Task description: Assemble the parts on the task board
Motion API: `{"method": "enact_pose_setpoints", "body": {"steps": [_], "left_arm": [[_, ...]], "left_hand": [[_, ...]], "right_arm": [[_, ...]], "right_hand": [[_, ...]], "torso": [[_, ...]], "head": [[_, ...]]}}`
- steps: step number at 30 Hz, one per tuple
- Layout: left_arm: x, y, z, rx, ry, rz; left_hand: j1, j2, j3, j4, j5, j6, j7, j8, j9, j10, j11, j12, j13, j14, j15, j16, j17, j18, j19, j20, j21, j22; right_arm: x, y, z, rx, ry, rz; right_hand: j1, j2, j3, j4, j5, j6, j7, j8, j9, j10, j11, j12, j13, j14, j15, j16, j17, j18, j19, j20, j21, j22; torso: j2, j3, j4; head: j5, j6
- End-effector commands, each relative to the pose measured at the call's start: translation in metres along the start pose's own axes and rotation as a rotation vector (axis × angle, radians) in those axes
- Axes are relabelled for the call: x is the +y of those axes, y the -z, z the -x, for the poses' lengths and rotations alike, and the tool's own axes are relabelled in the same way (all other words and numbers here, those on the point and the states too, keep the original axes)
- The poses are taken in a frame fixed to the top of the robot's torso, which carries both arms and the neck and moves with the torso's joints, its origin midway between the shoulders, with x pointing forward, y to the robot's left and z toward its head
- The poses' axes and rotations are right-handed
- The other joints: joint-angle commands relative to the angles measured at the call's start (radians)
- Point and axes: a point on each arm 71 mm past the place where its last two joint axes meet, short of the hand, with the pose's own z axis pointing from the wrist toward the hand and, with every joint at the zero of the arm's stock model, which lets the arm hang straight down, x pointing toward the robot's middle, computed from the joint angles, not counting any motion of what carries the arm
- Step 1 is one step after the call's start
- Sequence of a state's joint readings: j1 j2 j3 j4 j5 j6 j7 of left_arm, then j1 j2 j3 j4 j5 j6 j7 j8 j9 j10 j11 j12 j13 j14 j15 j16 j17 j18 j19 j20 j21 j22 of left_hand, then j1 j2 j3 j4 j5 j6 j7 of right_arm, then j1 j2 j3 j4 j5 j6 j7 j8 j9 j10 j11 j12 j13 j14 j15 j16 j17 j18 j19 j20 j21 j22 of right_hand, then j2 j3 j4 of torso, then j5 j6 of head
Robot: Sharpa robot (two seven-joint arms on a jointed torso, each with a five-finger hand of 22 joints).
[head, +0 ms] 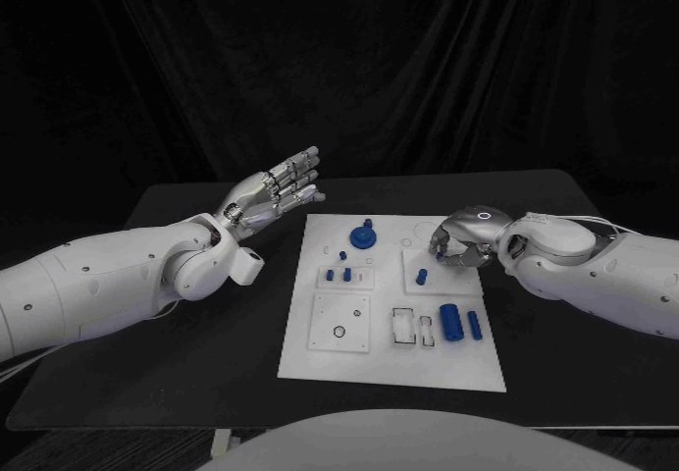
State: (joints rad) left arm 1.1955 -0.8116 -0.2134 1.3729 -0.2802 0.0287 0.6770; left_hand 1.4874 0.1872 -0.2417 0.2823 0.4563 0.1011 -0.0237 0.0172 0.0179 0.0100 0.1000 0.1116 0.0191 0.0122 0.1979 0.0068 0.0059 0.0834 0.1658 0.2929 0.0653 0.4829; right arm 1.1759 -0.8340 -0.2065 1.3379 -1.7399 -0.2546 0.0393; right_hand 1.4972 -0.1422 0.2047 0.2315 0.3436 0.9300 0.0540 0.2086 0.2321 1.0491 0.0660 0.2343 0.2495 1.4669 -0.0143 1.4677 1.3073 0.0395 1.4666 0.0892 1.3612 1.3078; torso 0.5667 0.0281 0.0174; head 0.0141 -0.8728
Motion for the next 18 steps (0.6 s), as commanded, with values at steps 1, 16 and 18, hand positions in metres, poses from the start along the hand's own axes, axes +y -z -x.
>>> {"method": "enact_pose_setpoints", "body": {"steps": [1,16,18], "left_arm": [[-0.0104,0.0007,-0.001,0.003,0.021,-0.152],[-0.0097,0.0039,0.0016,0.0,0.022,-0.139],[-0.0093,0.0039,0.002,0.0,0.022,-0.135]], "left_hand": [[0.012,0.001,0.006,-0.001,0.01,0.006,0.004,0.004,0.002,-0.001,0.008,0.006,0.001,0.01,0.0,0.004,0.002,-0.017,0.009,0.001,0.007,0.003],[0.045,0.001,0.017,-0.009,0.038,0.019,0.015,0.007,0.003,0.002,0.014,0.017,0.003,0.028,0.006,0.014,0.007,-0.015,0.033,0.001,0.017,0.025],[0.046,0.001,0.018,-0.009,0.04,0.019,0.015,0.007,0.003,0.002,0.014,0.017,0.003,0.03,0.007,0.015,0.008,-0.015,0.036,0.001,0.019,0.028]], "right_arm": [[-0.0002,-0.0003,-0.0024,0.013,0.007,-0.004],[-0.0022,0.0017,-0.0034,0.01,0.006,0.0],[-0.0024,0.0023,-0.003,0.005,0.006,0.002]], "right_hand": [[-0.002,-0.003,0.007,-0.001,0.008,0.008,0.001,0.006,0.004,0.007,0.0,0.006,0.001,0.054,-0.009,-0.006,0.051,0.012,0.014,-0.006,-0.006,0.194],[0.004,-0.012,0.073,-0.057,0.146,0.053,0.013,0.039,0.069,0.03,-0.014,0.043,0.022,0.054,-0.018,-0.006,0.05,0.012,0.016,-0.015,-0.004,0.195],[0.003,-0.012,0.076,-0.062,0.147,0.055,0.014,0.042,0.075,0.031,-0.015,0.047,0.024,0.054,-0.019,-0.006,0.05,0.012,0.016,-0.016,-0.003,0.195]], "torso": [[-0.001,-0.0002,-0.0002],[-0.001,-0.0006,-0.0011],[0.0,-0.0007,-0.0009]], "head": [[-0.003,0.0],[-0.001,0.0],[-0.001,0.0]]}}
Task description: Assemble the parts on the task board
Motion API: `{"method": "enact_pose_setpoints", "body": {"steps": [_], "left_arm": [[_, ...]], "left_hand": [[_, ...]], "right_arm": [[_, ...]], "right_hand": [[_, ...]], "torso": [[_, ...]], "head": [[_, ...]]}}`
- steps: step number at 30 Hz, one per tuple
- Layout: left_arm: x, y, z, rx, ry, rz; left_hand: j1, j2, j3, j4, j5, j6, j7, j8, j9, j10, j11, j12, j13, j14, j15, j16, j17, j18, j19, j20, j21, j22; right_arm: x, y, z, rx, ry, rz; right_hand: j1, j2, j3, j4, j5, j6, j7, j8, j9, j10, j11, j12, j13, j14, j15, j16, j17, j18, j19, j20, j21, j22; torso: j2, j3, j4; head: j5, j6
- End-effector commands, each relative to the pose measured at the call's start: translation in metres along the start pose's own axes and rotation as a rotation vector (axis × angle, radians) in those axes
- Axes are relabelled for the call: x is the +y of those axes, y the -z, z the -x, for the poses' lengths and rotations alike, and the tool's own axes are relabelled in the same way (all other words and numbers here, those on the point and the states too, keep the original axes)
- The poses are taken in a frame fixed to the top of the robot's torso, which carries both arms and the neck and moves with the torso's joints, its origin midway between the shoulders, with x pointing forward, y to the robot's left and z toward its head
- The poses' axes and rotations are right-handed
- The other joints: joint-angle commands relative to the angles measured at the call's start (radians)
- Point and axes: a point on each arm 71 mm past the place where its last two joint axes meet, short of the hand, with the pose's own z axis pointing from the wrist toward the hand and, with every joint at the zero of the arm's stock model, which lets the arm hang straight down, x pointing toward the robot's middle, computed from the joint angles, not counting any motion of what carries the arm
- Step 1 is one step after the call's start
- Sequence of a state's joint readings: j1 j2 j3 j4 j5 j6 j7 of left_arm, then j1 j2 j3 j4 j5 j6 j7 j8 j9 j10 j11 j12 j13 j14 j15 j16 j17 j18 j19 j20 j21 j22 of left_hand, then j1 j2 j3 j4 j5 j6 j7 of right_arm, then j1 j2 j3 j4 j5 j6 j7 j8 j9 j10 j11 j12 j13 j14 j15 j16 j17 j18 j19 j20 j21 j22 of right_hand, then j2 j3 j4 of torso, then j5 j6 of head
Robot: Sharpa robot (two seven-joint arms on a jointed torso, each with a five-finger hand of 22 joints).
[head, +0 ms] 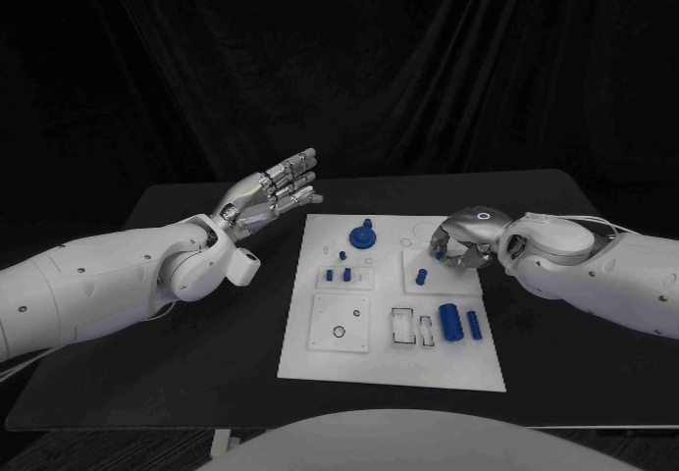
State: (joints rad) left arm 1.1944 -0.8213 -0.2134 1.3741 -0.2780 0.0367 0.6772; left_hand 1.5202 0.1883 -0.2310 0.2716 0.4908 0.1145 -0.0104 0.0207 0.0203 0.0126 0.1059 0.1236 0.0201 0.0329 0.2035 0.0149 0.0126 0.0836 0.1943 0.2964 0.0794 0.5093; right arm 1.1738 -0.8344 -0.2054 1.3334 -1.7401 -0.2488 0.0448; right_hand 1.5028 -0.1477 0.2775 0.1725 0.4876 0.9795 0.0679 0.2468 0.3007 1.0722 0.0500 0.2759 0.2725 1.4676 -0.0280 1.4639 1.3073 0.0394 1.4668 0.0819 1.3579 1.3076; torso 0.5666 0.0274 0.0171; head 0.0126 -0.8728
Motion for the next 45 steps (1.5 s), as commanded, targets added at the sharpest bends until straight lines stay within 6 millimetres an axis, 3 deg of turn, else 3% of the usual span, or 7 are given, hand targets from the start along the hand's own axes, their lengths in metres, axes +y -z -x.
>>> {"method": "enact_pose_setpoints", "body": {"steps": [1,20,34,41,45], "left_arm": [[-0.009,0.0,-0.001,0.003,0.019,-0.137],[-0.008,0.0,-0.002,0.011,0.025,-0.116],[-0.007,0.0,-0.001,0.014,0.028,-0.099],[-0.006,0.0,0.0,0.013,0.026,-0.091],[-0.005,-0.001,0.001,0.009,0.022,-0.088]], "left_hand": [[0.013,0.0,0.007,0.002,0.005,0.006,0.002,0.003,0.001,-0.001,0.008,0.005,0.002,0.009,0.001,0.007,0.001,-0.016,0.007,-0.003,0.004,0.001],[0.047,0.003,0.023,-0.013,0.027,0.021,0.018,0.006,0.003,-0.001,0.006,0.008,0.002,0.018,0.007,0.015,0.003,-0.014,0.033,-0.003,0.016,0.019],[0.049,0.004,0.025,-0.014,0.029,0.023,0.019,0.006,0.003,-0.001,0.006,0.008,0.002,0.017,0.006,0.014,0.003,-0.014,0.033,-0.003,0.016,0.017],[0.051,0.005,0.027,-0.014,0.028,0.023,0.02,0.006,0.003,-0.001,0.007,0.008,0.002,0.014,0.005,0.013,0.002,-0.015,0.028,-0.003,0.014,0.006],[0.048,0.005,0.026,-0.005,0.021,0.026,0.023,0.006,0.003,-0.002,0.009,0.009,0.002,0.001,-0.004,0.007,-0.001,-0.021,-0.019,-0.003,-0.01,-0.066]], "right_arm": [[-0.001,0.002,-0.002,-0.004,0.007,0.002],[0.002,0.006,0.008,-0.078,-0.005,0.017],[0.002,0.008,0.042,-0.131,0.017,0.019],[0.019,0.01,0.06,-0.158,0.018,0.064],[0.04,0.009,0.067,-0.158,0.013,0.119]], "right_hand": [[-0.005,-0.007,0.005,-0.005,0.001,0.007,0.001,0.006,0.011,0.008,0.0,0.008,0.003,0.054,-0.006,-0.002,0.051,0.012,0.016,-0.009,0.001,0.196],[-0.021,-0.005,0.018,-0.022,-0.014,0.013,0.012,0.019,0.044,0.02,-0.007,0.03,0.016,0.055,-0.007,-0.004,0.047,0.01,0.02,-0.011,0.008,0.198],[-0.03,-0.005,0.022,-0.025,-0.03,0.013,0.015,0.022,0.056,0.017,-0.006,0.033,0.018,0.055,-0.006,-0.005,0.045,0.01,0.02,-0.01,0.007,0.197],[-0.031,-0.005,0.024,-0.027,-0.036,0.012,0.016,0.022,0.06,0.017,-0.006,0.034,0.019,0.055,-0.005,-0.006,0.044,0.01,0.019,-0.01,0.005,0.197],[-0.031,-0.005,0.026,-0.028,-0.037,0.01,0.018,0.021,0.061,0.017,-0.005,0.035,0.019,0.055,-0.003,-0.007,0.042,0.01,0.019,-0.009,0.004,0.196]], "torso": [[0.001,0.0001,0.0],[-0.003,-0.0004,0.0],[-0.002,-0.0003,0.0001],[-0.002,-0.0005,0.0006],[-0.002,-0.0011,0.0001]], "head": [[0.0,0.0],[0.004,0.0],[0.001,0.0],[0.007,0.0],[0.015,0.0]]}}
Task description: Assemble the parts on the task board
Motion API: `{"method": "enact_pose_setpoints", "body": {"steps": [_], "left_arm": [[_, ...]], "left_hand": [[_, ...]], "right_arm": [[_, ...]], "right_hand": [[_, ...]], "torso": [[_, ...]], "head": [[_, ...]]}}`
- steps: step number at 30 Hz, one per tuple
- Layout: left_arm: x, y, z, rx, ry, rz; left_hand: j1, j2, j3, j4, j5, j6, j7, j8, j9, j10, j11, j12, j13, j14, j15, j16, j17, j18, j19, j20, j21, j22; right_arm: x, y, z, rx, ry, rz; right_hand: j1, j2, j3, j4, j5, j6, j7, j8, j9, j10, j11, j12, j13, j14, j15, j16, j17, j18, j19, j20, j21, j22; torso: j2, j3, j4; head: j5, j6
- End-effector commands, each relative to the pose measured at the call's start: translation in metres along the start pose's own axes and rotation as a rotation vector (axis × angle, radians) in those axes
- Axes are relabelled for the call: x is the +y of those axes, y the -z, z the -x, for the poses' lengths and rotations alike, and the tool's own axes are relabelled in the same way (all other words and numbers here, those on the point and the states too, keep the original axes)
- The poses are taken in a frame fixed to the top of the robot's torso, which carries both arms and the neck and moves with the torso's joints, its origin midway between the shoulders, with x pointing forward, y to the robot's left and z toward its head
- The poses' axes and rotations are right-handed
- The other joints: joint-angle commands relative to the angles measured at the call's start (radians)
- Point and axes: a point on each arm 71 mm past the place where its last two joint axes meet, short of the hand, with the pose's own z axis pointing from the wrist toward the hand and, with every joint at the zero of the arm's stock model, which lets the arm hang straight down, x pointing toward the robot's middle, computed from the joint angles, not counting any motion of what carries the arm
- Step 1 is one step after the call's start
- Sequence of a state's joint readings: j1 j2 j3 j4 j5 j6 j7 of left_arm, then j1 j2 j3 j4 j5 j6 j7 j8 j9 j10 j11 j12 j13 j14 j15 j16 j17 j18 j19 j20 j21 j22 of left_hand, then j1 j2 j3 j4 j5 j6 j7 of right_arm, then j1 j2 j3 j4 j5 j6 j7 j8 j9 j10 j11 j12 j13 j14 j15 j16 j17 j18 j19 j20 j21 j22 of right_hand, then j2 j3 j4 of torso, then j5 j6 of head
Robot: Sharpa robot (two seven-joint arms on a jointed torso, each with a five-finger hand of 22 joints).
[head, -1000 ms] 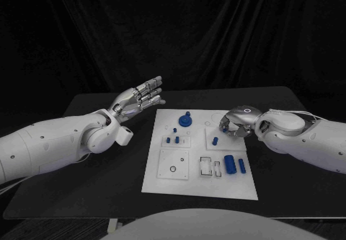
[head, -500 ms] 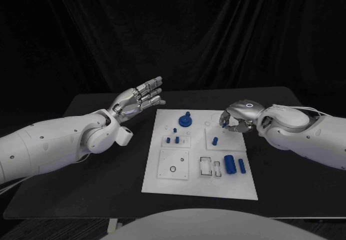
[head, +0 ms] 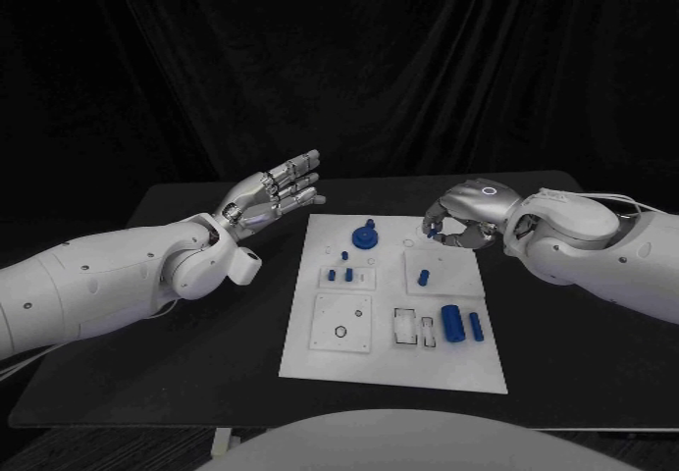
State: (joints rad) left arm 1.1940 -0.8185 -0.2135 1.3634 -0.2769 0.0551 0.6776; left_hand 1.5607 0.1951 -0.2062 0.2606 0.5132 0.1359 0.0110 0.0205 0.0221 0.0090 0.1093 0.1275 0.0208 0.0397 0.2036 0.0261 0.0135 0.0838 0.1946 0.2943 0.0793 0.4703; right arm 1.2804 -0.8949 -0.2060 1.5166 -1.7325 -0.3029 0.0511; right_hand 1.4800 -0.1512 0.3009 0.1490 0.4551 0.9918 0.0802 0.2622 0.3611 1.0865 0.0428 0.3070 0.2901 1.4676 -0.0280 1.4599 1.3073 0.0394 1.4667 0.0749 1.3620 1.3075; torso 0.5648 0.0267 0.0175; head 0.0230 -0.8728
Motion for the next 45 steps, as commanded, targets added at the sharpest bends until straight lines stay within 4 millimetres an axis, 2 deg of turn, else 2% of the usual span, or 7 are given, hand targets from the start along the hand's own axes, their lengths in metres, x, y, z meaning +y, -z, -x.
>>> {"method": "enact_pose_setpoints", "body": {"steps": [1,10,15,26,28,30,45], "left_arm": [[-0.005,-0.001,-0.001,0.0,0.013,-0.09],[-0.001,0.0,0.0,-0.021,-0.002,-0.092],[0.002,0.003,0.0,-0.035,-0.007,-0.098],[0.005,0.008,0.002,-0.079,-0.038,-0.09],[0.006,0.008,0.003,-0.086,-0.043,-0.083],[0.007,0.009,0.003,-0.091,-0.047,-0.079],[0.004,0.01,0.0,-0.073,-0.03,-0.111]], "left_hand": [[0.007,-0.002,0.001,0.007,-0.002,0.004,0.002,0.006,0.001,0.001,0.005,0.005,0.001,-0.007,-0.005,-0.005,-0.002,-0.021,-0.022,-0.001,-0.011,-0.03],[-0.114,0.026,-0.05,0.033,-0.105,0.027,-0.025,0.006,0.003,0.005,-0.025,0.014,0.002,-0.032,-0.035,-0.018,-0.009,-0.014,-0.058,-0.004,-0.024,-0.084],[-0.155,0.027,-0.074,0.033,-0.133,0.027,-0.016,0.004,0.002,0.004,-0.022,0.011,0.001,-0.04,-0.062,-0.026,-0.014,-0.014,-0.173,-0.009,-0.067,-0.364],[-0.235,-0.006,-0.097,0.032,-0.176,-0.021,-0.044,-0.003,-0.004,-0.008,-0.101,-0.046,-0.007,-0.04,-0.117,-0.026,-0.014,0.001,-0.195,-0.039,-0.079,-0.47],[-0.261,-0.011,-0.097,0.032,-0.193,-0.032,-0.069,-0.004,-0.005,-0.009,-0.113,-0.064,-0.009,-0.04,-0.148,-0.026,-0.014,0.02,-0.195,-0.113,-0.079,-0.47],[-0.282,-0.012,-0.098,0.032,-0.217,-0.036,-0.083,-0.005,-0.006,-0.01,-0.127,-0.073,-0.011,-0.04,-0.143,-0.026,-0.014,0.027,-0.195,-0.089,-0.079,-0.47],[-0.209,0.022,-0.053,0.031,-0.118,-0.018,-0.012,-0.002,-0.003,-0.006,-0.072,-0.049,-0.006,-0.04,-0.15,-0.026,-0.014,0.094,-0.195,-0.125,-0.079,-0.47]], "right_arm": [[0.014,-0.004,0.004,0.001,-0.007,0.023],[0.061,-0.027,0.003,0.038,-0.028,0.147],[0.08,-0.039,-0.006,0.055,-0.043,0.196],[0.099,-0.048,-0.02,0.081,-0.063,0.237],[0.101,-0.049,-0.021,0.084,-0.066,0.241],[0.103,-0.049,-0.023,0.087,-0.068,0.245],[0.117,-0.05,-0.032,0.114,-0.086,0.267]], "right_hand": [[-0.008,-0.001,0.003,-0.006,-0.005,-0.003,0.006,0.005,0.002,0.003,0.002,0.004,0.002,0.054,-0.003,-0.003,0.042,0.011,0.018,-0.002,-0.002,0.196],[-0.008,0.0,0.01,-0.012,-0.012,-0.015,0.01,-0.001,0.007,0.007,0.003,0.01,0.005,0.053,-0.001,-0.005,0.039,0.012,0.016,0.0,-0.007,0.194],[-0.006,0.002,0.014,-0.016,-0.012,-0.017,0.011,-0.002,0.009,0.008,0.002,0.011,0.006,0.054,-0.001,-0.005,0.04,0.013,0.015,0.0,-0.01,0.194],[-0.005,0.002,0.017,-0.021,-0.013,-0.02,0.016,-0.005,0.012,0.009,0.002,0.013,0.007,0.053,-0.002,-0.005,0.039,0.013,0.014,0.0,-0.012,0.193],[-0.005,0.002,0.017,-0.021,-0.013,-0.02,0.016,-0.005,0.012,0.009,0.002,0.013,0.007,0.053,-0.002,-0.005,0.039,0.013,0.014,0.0,-0.012,0.193],[-0.005,0.002,0.017,-0.021,-0.013,-0.02,0.016,-0.005,0.012,0.009,0.002,0.013,0.007,0.053,-0.002,-0.005,0.039,0.013,0.014,0.0,-0.012,0.193],[-0.009,0.001,0.021,-0.025,-0.015,-0.029,0.023,-0.01,0.015,0.006,0.003,0.015,0.009,0.053,-0.001,-0.006,0.037,0.014,0.013,0.001,-0.014,0.193]], "torso": [[0.0,-0.0003,-0.0002],[0.001,0.0003,-0.0002],[-0.001,0.0007,0.0004],[-0.006,0.0023,-0.0009],[-0.007,0.0035,-0.0011],[-0.005,0.003,-0.0008],[-0.004,0.0005,-0.0003]], "head": [[0.007,0.0],[0.04,0.0],[0.058,0.0],[0.058,0.0],[0.062,0.0],[0.064,0.0],[0.114,0.0]]}}
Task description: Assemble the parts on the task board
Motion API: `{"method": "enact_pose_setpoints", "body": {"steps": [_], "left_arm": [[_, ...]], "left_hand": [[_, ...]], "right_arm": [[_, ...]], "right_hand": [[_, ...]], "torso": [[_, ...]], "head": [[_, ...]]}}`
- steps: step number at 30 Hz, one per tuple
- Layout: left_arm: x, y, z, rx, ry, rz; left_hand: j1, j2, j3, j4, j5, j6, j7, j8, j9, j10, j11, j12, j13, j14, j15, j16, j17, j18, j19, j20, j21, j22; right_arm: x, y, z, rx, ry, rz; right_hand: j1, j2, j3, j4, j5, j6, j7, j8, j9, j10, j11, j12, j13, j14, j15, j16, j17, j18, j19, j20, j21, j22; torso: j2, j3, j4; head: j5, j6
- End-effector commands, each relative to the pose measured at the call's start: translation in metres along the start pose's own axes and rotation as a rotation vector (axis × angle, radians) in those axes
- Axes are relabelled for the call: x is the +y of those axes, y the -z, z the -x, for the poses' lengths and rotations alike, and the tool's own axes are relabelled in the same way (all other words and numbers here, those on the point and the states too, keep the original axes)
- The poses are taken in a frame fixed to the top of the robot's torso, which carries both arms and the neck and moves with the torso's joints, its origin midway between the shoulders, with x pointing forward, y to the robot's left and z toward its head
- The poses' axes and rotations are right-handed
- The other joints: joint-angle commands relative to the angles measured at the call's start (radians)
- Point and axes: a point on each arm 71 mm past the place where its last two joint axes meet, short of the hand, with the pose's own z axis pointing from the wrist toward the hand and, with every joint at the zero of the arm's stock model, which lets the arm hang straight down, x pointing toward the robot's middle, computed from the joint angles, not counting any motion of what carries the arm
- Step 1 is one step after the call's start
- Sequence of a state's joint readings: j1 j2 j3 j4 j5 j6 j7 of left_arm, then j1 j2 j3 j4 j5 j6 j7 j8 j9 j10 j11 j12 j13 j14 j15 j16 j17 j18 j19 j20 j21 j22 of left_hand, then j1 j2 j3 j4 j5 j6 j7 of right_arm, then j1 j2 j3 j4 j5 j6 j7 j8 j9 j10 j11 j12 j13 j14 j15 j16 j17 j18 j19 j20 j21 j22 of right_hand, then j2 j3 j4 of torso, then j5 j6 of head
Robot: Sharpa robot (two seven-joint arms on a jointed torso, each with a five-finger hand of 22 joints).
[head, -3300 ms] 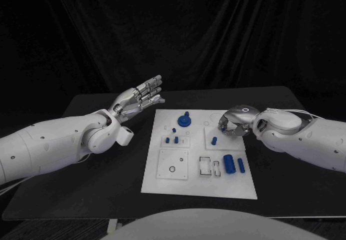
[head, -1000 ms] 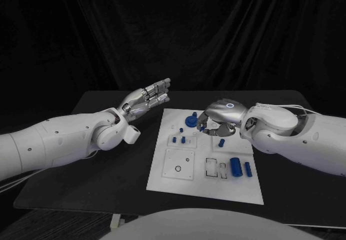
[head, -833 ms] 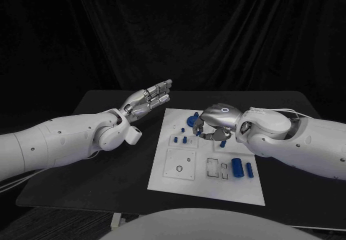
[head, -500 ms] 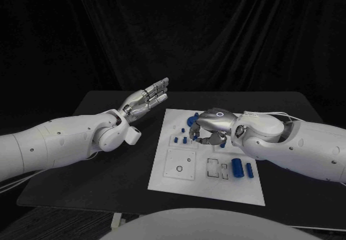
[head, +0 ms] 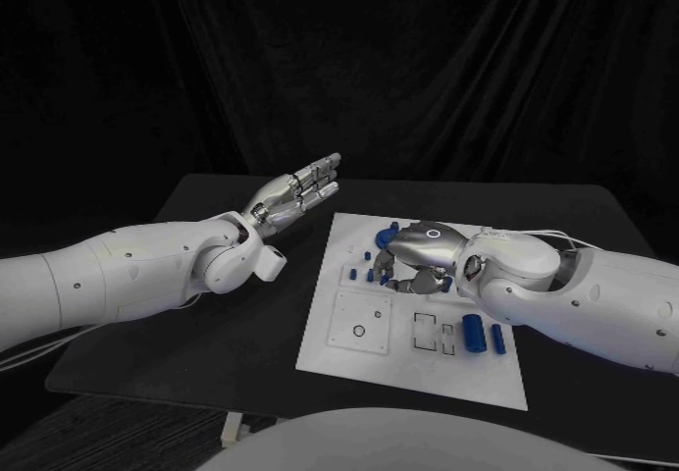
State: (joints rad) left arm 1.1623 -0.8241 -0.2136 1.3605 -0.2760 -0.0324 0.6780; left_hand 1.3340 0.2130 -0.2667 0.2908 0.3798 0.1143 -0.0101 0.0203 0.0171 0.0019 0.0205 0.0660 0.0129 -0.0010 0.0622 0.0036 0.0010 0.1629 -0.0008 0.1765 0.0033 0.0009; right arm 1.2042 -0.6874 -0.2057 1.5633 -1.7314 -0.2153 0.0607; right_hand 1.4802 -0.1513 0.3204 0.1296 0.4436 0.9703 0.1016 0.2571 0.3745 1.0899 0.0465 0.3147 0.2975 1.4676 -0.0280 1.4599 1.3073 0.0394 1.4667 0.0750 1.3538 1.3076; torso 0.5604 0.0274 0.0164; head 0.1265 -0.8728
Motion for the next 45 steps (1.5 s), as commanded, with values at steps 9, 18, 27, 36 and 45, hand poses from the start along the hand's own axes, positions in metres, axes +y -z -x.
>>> {"method": "enact_pose_setpoints", "body": {"steps": [9,18,27,36,45], "left_arm": [[-0.01,0.001,-0.002,0.005,0.019,-0.143],[-0.01,0.002,-0.003,0.016,0.029,-0.14],[-0.01,0.001,-0.004,0.022,0.035,-0.137],[-0.01,0.001,-0.005,0.027,0.039,-0.133],[-0.009,0.002,-0.005,0.029,0.042,-0.127]], "left_hand": [[0.034,0.012,0.011,0.001,0.034,0.024,0.029,0.001,0.004,0.004,0.036,0.032,0.005,0.001,0.0,-0.004,-0.001,0.015,0.001,-0.006,-0.003,-0.001],[0.072,0.014,0.023,-0.001,0.071,0.043,0.059,0.004,0.006,0.003,0.032,0.036,0.005,0.001,0.002,-0.004,-0.001,0.016,0.001,0.006,-0.003,-0.001],[0.085,0.016,0.027,-0.002,0.079,0.047,0.063,0.004,0.007,0.003,0.034,0.038,0.005,0.001,0.013,-0.004,-0.001,0.017,0.001,0.018,-0.003,-0.001],[0.106,0.016,0.034,-0.005,0.091,0.048,0.064,0.004,0.007,0.002,0.038,0.039,0.005,0.001,0.024,-0.004,-0.001,0.017,0.001,0.031,-0.003,-0.001],[0.123,0.014,0.039,-0.009,0.103,0.049,0.065,0.004,0.007,0.002,0.041,0.042,0.005,0.001,0.031,-0.004,-0.001,0.017,0.001,0.041,-0.003,-0.001]], "right_arm": [[0.008,-0.003,-0.015,0.041,-0.024,0.004],[0.011,-0.001,-0.027,0.074,-0.045,-0.007],[0.015,0.0,-0.037,0.095,-0.062,-0.015],[0.015,0.0,-0.042,0.125,-0.067,-0.028],[0.018,-0.001,-0.046,0.122,-0.074,-0.021]], "right_hand": [[-0.009,0.001,0.004,-0.008,-0.004,-0.012,0.003,-0.008,0.003,0.0,0.0,0.007,0.002,0.052,0.0,-0.007,0.037,0.014,0.013,0.001,-0.007,0.192],[-0.01,0.001,0.006,-0.01,-0.005,-0.017,0.005,-0.011,0.004,-0.002,0.001,0.008,0.002,0.052,0.0,-0.007,0.035,0.015,0.011,0.002,-0.011,0.191],[-0.012,0.0,0.008,-0.011,-0.006,-0.022,0.008,-0.015,0.005,-0.004,0.002,0.008,0.003,0.052,0.001,-0.008,0.035,0.015,0.01,0.002,-0.013,0.19],[-0.013,0.001,0.01,-0.013,-0.007,-0.026,0.01,-0.018,0.006,-0.006,0.003,0.009,0.004,0.051,0.002,-0.008,0.034,0.016,0.009,0.003,-0.017,0.189],[-0.014,0.001,0.01,-0.014,-0.007,-0.027,0.011,-0.019,0.006,-0.007,0.003,0.009,0.004,0.051,0.002,-0.009,0.033,0.016,0.008,0.003,-0.018,0.189]], "torso": [[-0.002,-0.0013,0.0009],[-0.001,-0.0003,0.0006],[-0.001,-0.0012,0.001],[-0.001,-0.0003,0.0001],[0.0,-0.0006,0.0008]], "head": [[0.042,0.0],[0.053,0.0],[0.055,0.0],[0.057,0.0],[0.056,0.0]]}}
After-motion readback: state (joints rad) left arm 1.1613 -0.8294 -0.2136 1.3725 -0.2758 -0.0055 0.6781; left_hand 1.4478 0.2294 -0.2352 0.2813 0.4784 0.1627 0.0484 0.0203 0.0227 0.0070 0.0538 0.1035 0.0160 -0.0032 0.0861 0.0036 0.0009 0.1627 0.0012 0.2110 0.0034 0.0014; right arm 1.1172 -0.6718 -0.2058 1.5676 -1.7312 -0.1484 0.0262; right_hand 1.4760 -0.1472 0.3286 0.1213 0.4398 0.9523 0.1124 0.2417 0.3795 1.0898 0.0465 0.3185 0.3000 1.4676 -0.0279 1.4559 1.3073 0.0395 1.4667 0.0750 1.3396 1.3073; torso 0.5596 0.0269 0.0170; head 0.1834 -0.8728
